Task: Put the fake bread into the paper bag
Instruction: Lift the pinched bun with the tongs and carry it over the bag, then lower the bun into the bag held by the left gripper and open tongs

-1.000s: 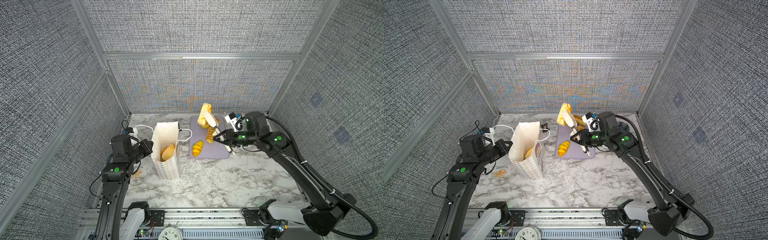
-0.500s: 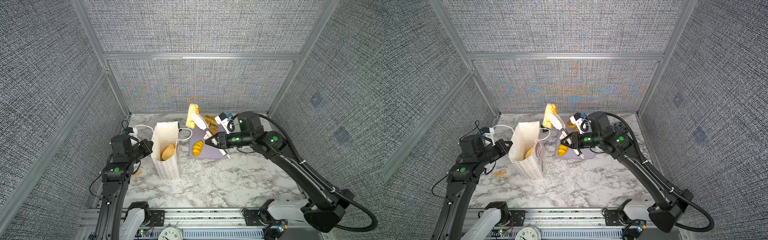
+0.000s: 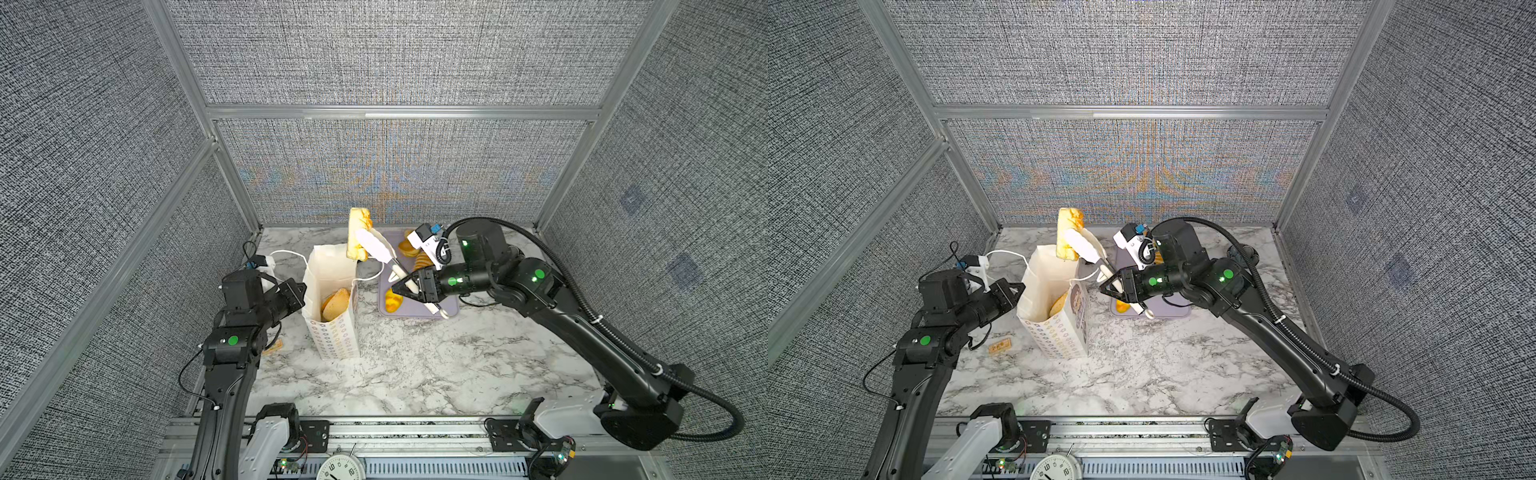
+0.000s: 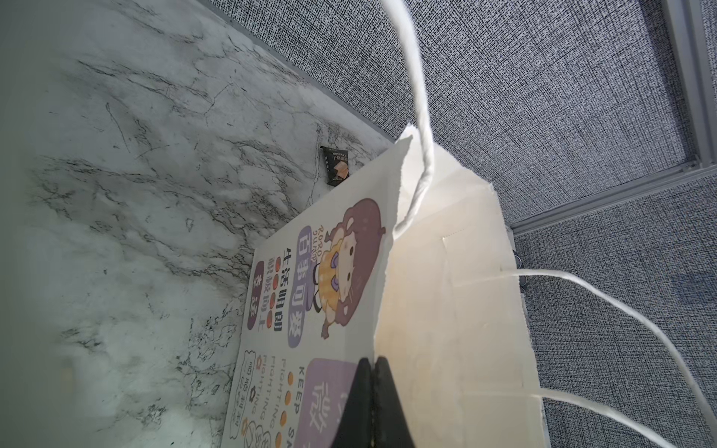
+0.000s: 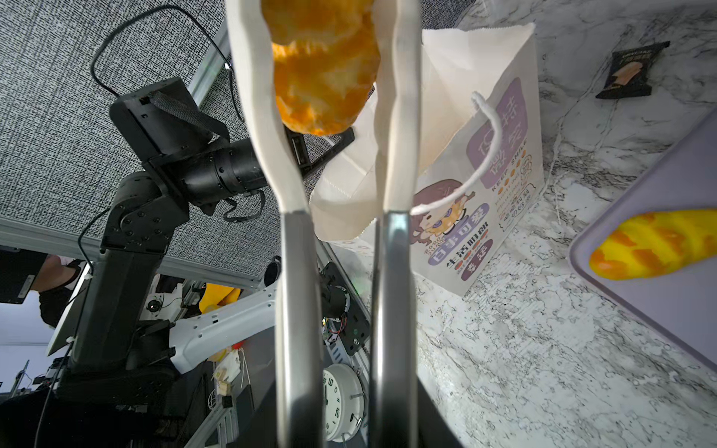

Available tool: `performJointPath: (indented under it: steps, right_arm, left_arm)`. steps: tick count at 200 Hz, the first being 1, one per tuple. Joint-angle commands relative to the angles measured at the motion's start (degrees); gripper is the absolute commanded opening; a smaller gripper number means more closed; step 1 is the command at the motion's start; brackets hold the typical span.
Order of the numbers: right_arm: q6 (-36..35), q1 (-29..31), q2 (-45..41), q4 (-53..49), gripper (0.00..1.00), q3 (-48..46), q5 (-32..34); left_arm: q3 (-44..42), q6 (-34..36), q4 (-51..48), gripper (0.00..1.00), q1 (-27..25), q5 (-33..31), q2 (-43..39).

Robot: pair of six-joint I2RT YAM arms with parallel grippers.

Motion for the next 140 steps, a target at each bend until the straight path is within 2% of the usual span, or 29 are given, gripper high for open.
performJointPath:
  steps: [1, 140]
  right_arm:
    - [-1.7, 1.2, 1.0, -0.3, 0.35, 1.2, 0.9]
    - [-6.3, 10.5, 8.4, -9.1, 0.35, 7.4, 11.3]
  left_arm:
    - [0.6, 0.1, 0.1, 0.00, 0.1, -0.2, -0.1]
    - [0.7, 0.2, 0.2, 0.00, 0.1, 0.0, 0.3]
